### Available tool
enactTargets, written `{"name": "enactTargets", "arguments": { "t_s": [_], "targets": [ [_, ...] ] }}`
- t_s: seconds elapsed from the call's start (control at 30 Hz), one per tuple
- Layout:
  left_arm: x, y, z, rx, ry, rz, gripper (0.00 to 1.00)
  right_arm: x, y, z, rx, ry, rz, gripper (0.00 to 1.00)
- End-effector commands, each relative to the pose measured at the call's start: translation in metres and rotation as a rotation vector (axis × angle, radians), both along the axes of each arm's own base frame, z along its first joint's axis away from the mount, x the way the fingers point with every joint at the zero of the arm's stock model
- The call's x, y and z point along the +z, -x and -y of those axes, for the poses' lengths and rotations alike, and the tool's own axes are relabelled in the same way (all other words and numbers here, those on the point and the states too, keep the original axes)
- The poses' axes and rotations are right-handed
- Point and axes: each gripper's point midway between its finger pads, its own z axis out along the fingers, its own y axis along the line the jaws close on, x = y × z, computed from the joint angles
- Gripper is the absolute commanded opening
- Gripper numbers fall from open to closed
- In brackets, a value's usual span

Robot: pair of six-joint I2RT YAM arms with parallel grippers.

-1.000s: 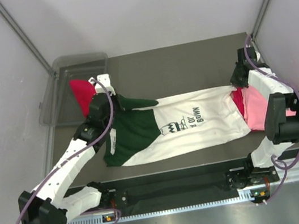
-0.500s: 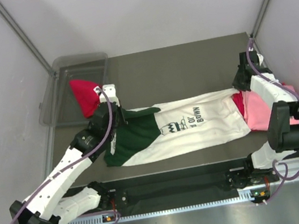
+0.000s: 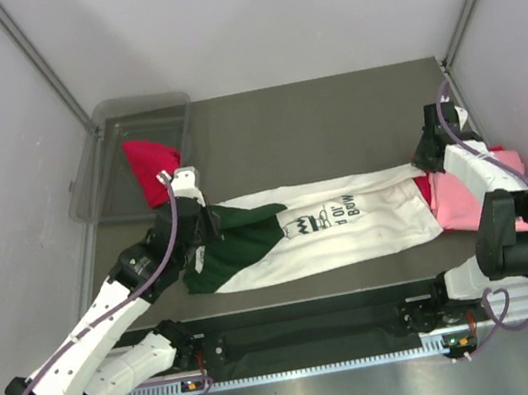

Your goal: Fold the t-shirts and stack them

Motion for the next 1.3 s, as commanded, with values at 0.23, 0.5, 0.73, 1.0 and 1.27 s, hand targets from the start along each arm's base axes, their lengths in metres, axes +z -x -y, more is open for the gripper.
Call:
{"name": "enactTargets", "arguments": {
  "t_s": [0.23, 0.5, 0.73, 1.0, 1.27],
  "targets": [
    [-0.016, 0.037, 0.004, -0.073, 0.058, -0.133, 0.0, 0.011, 0.007, 0.008, -0.044, 0.027, 0.072, 0.0],
    [-0.041, 0.055, 0.008, -0.09, 0.09, -0.244, 0.0, 0.003, 0.018, 0.009, -0.061, 0.027, 0.067, 0.0],
    [-0.057, 0.072, 0.014, -0.1, 0.135, -0.336, 0.0, 0.002, 0.027, 0.012, -0.103, 0.035, 0.087, 0.03],
    [-0.077, 0.098, 0.025, -0.151, 0.217, -0.464, 0.03, 0.006, 0.037, 0.015, -0.149, 0.038, 0.127, 0.42],
    [-0.091, 0.117, 0.03, -0.179, 0.249, -0.564, 0.04, 0.037, 0.031, 0.009, -0.117, 0.02, 0.222, 0.45]
  ]
}}
